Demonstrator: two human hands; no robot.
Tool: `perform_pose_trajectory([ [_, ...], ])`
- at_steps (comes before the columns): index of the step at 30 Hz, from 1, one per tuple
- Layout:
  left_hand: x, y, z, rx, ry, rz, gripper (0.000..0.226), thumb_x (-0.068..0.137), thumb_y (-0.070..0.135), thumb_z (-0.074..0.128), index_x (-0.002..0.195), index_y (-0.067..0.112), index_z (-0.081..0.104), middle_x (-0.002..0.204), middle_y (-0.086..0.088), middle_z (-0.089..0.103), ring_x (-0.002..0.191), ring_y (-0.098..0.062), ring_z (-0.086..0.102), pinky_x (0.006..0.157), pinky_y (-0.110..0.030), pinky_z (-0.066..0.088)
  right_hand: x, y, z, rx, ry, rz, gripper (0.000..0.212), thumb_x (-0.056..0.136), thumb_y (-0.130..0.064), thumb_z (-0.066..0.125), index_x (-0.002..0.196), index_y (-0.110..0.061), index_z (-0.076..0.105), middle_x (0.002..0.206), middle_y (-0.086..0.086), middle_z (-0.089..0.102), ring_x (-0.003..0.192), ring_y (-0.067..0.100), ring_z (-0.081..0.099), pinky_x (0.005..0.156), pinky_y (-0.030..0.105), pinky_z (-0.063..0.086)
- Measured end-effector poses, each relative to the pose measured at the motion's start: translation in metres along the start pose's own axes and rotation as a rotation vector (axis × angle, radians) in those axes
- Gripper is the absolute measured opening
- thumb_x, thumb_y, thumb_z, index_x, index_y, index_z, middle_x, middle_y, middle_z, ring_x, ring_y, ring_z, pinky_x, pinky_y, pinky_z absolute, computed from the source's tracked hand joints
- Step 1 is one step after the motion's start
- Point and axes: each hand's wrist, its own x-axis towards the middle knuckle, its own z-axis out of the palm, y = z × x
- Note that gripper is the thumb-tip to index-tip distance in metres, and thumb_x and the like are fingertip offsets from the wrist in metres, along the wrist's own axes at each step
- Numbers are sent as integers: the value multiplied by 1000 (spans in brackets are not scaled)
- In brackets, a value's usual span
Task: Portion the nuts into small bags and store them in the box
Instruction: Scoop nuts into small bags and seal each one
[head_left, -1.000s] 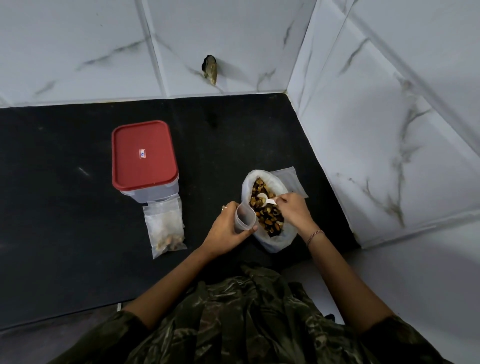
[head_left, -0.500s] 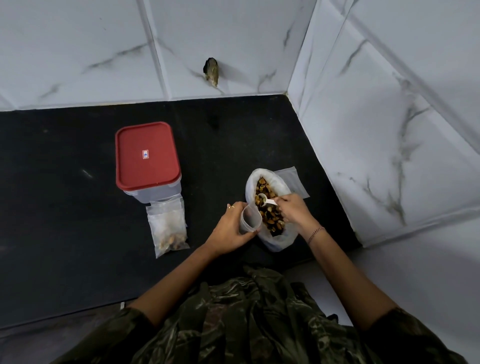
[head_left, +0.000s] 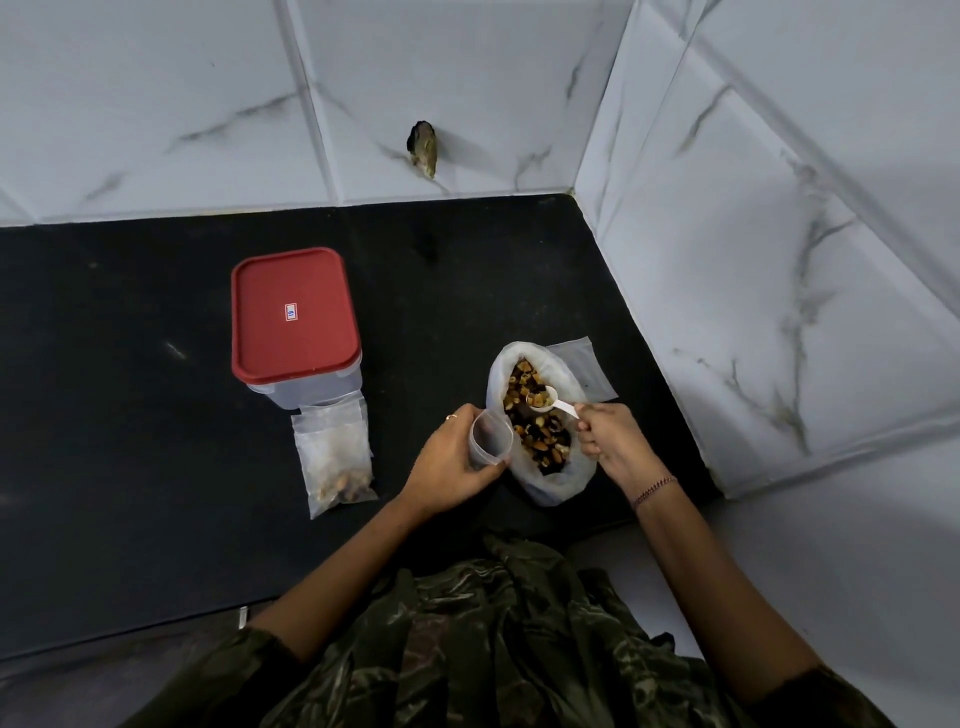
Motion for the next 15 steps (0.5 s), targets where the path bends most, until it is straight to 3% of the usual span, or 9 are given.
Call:
perform_pose_trajectory([
  [3, 1, 3, -3, 151, 121, -12, 41, 78, 57, 65, 103, 28, 49, 96, 16, 59, 87, 0, 57, 77, -30, 51, -5, 1, -4, 21, 12, -30, 19, 97, -8, 47, 82, -7, 59, 59, 1, 40, 31, -1, 31, 31, 11, 22],
  [7, 4, 10, -8, 162, 216, -40, 44, 78, 62, 62, 103, 28, 50, 96, 15, 59, 87, 0, 57, 78, -32, 52, -14, -1, -6, 57, 11, -64, 16, 96, -10, 50, 84, -3, 60, 59, 2, 42, 33, 0, 32, 32, 11, 23],
  [11, 11, 15, -11, 141, 238, -66, 53, 75, 67, 56, 105, 24, 51, 97, 10, 60, 87, -3, 57, 74, -32, 54, -29, -11, -3, 65, 4, -108, 15, 94, -12, 53, 85, -3, 61, 60, 1, 43, 36, 0, 33, 33, 11, 24],
  [15, 18, 16, -13, 155, 226, -109, 51, 77, 59, 63, 110, 24, 49, 103, 9, 60, 91, -4, 58, 76, -30, 55, -46, -22, 5, 53, -42, -148, 19, 94, -14, 53, 78, -8, 60, 60, 0, 44, 39, 1, 34, 34, 11, 26],
])
